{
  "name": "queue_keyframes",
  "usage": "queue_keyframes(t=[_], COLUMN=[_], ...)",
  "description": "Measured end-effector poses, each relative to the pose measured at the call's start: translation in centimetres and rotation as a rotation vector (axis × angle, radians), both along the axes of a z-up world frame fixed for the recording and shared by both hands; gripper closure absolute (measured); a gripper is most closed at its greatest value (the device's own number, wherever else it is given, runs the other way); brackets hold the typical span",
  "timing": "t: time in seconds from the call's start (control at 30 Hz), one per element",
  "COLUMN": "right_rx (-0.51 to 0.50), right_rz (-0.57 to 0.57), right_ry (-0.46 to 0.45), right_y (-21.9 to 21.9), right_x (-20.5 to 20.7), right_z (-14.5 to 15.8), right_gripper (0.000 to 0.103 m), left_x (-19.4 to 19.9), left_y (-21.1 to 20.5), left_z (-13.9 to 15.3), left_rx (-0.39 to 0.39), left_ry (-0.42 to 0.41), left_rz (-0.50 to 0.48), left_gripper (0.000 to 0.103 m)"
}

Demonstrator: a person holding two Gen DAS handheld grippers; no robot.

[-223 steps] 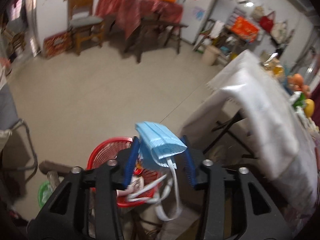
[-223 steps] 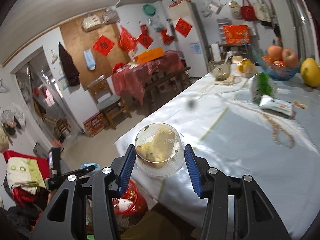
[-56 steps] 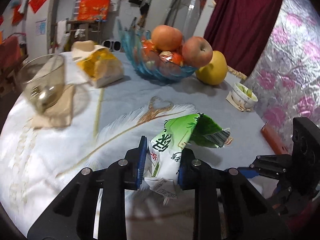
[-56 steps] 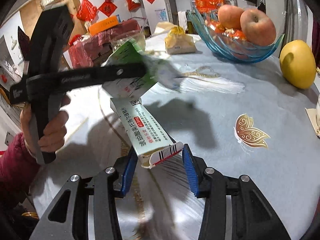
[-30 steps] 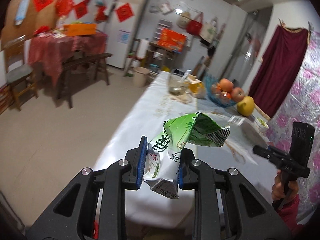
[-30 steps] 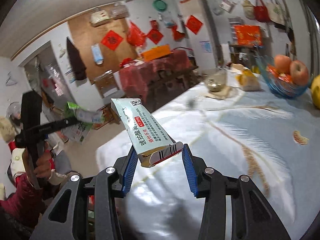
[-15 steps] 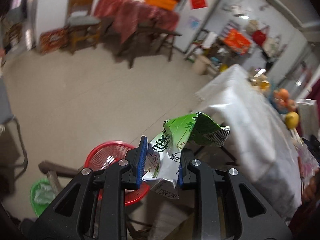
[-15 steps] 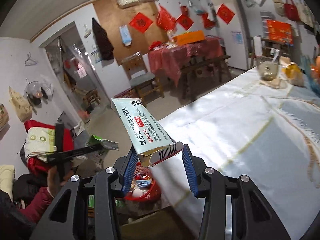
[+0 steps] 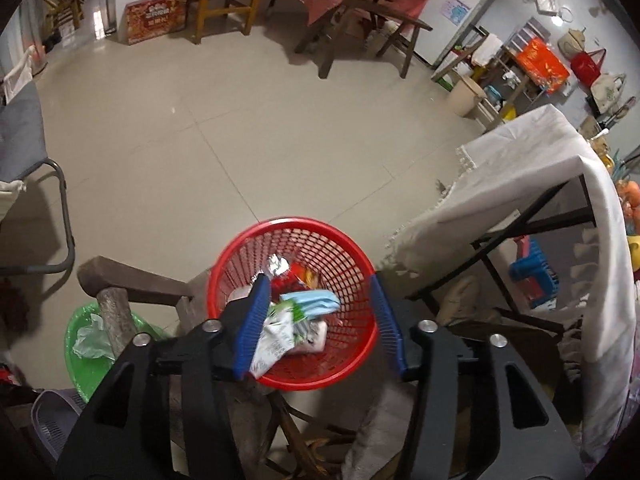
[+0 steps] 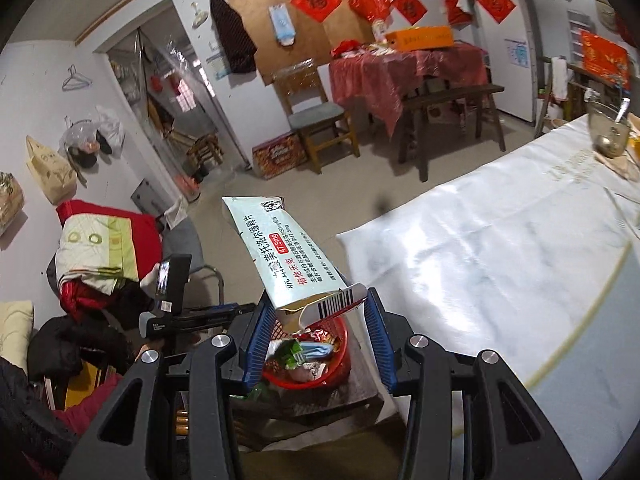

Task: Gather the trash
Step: 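Carry both items to the red basket and open the left gripper over it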

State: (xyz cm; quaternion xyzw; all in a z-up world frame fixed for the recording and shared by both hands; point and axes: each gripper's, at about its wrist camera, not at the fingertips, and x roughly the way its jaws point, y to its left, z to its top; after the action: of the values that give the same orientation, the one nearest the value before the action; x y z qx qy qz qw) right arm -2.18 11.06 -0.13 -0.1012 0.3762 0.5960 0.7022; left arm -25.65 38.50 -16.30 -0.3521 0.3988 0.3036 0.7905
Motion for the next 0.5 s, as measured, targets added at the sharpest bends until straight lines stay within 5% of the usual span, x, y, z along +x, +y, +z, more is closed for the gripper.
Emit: queue_keyframes(t=[0.5], right_rx=[-0.154], right_rz=[0.108], right_ry=[-0.036], right_y=[8.4], right_x=[-5.1], right_z=[-3.5], right_gripper=[0.058], left_x=[-2.7], left_y=[2.0], left_z=[3.2], left_rx=[0.210], left_ry=[0.049], left_rz=[0.219], left_gripper=[0.027])
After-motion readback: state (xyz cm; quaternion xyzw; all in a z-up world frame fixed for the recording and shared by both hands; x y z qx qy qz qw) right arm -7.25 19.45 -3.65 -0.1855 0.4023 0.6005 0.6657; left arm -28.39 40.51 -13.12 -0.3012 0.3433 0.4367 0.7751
